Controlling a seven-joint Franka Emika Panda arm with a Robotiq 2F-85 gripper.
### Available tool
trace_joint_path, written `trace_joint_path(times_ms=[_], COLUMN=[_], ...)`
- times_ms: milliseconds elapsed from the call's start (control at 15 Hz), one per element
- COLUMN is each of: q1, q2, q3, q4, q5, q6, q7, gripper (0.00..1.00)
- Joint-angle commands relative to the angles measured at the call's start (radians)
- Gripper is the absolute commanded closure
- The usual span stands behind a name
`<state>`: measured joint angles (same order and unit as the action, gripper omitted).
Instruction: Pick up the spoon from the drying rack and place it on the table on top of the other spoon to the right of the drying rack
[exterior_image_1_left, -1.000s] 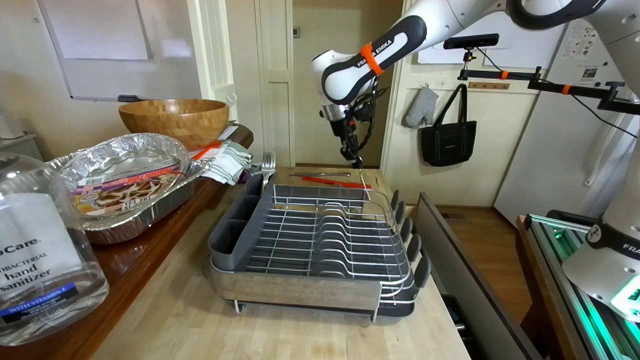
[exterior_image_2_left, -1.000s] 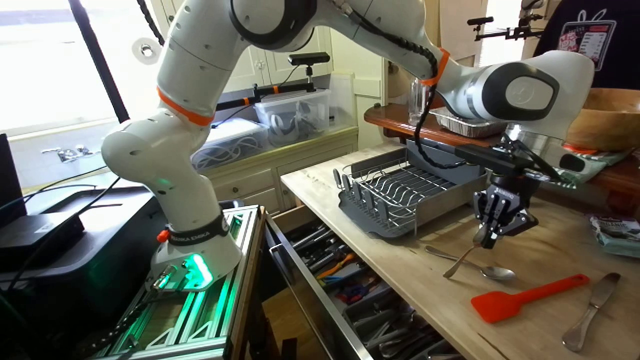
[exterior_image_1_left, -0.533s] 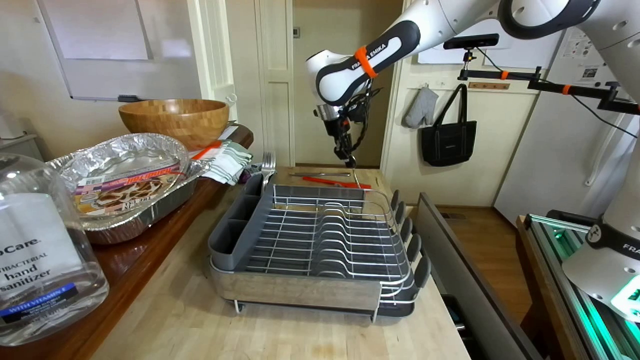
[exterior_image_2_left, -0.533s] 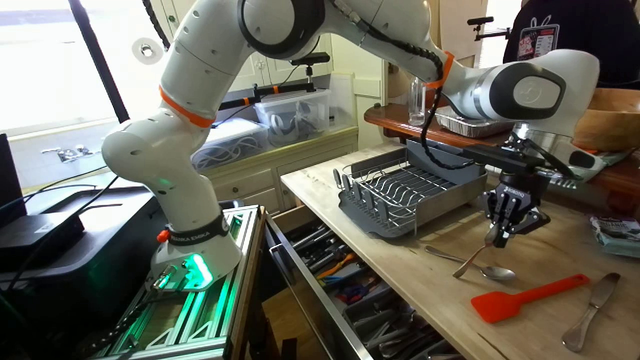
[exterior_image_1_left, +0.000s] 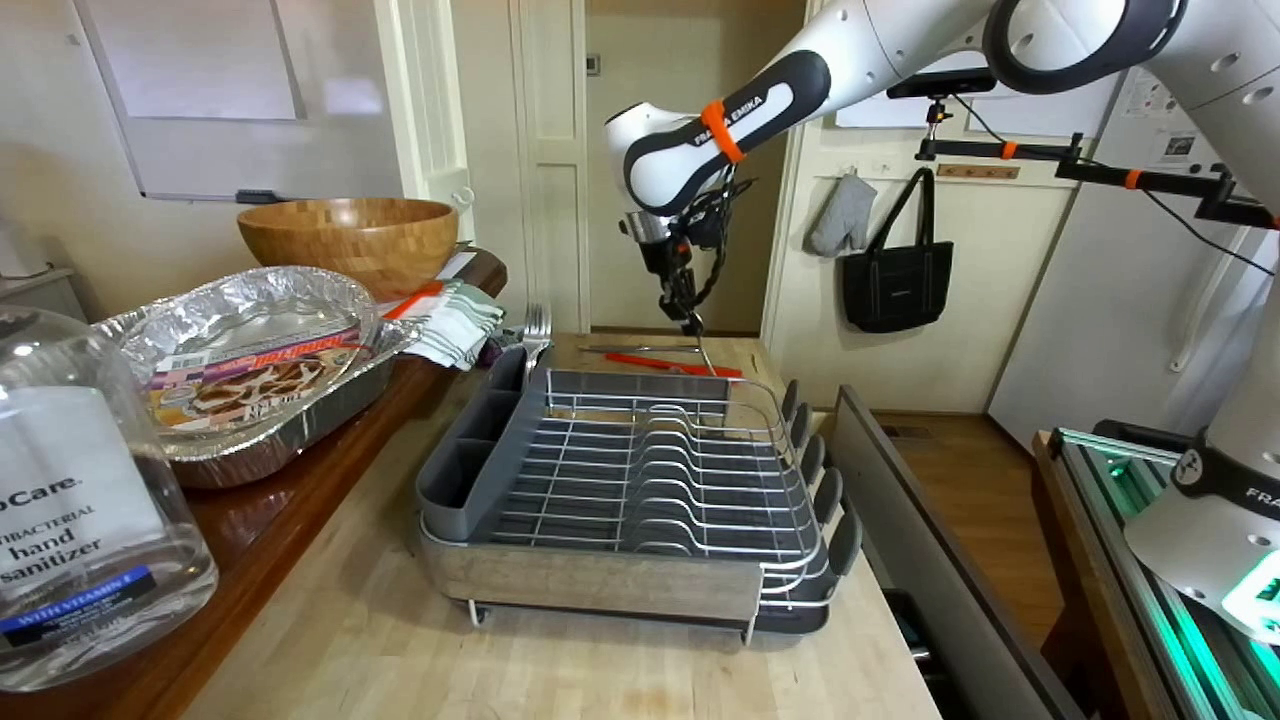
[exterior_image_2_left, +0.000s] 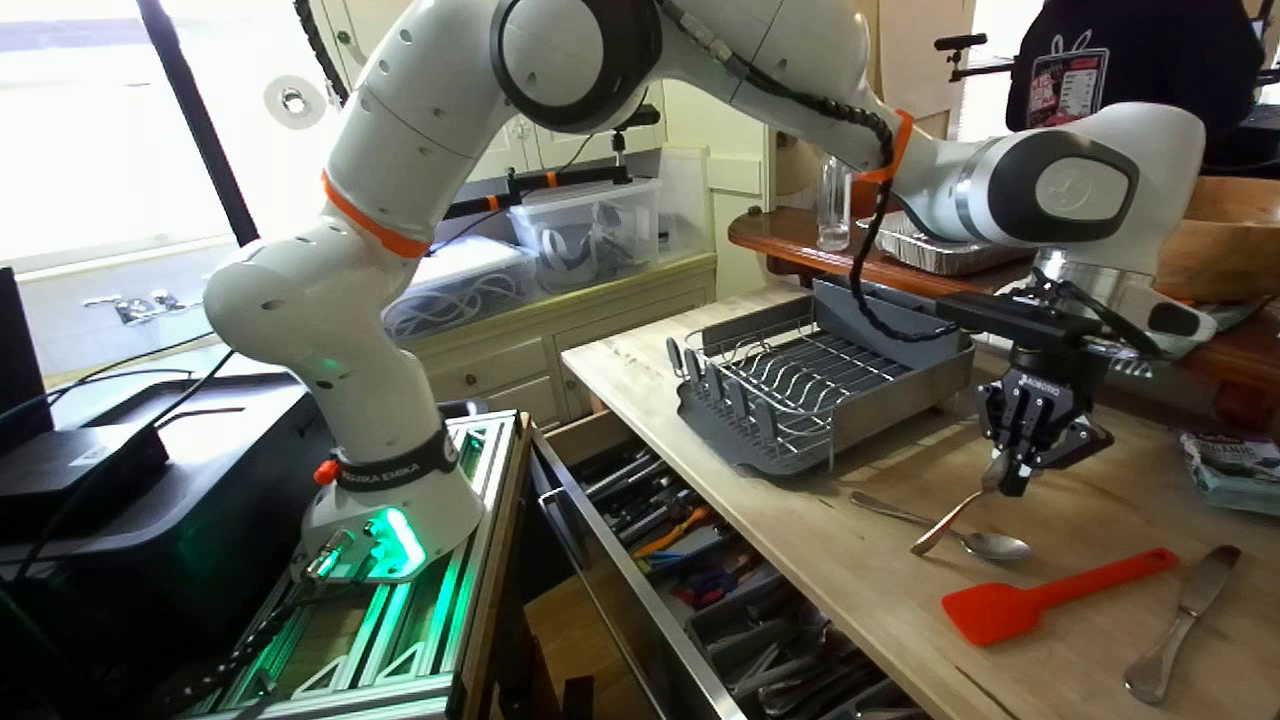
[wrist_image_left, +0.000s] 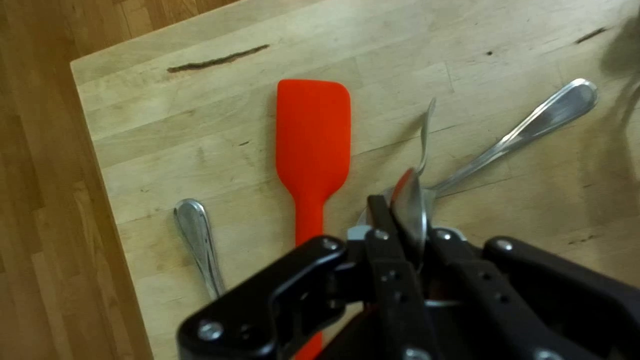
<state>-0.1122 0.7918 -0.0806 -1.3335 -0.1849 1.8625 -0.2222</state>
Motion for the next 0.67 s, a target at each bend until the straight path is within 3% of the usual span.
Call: trace_joint_path(times_ms=[0,600], q1=[0.005,0.016], q2=[0.073,0.136], q3=[0.001,0.011], q4=[0.057,0.119], q5=[-0.014,-0.004], q6=[0.022,0.015], q7=[0.011,0.006], gripper=[0.98,0.98])
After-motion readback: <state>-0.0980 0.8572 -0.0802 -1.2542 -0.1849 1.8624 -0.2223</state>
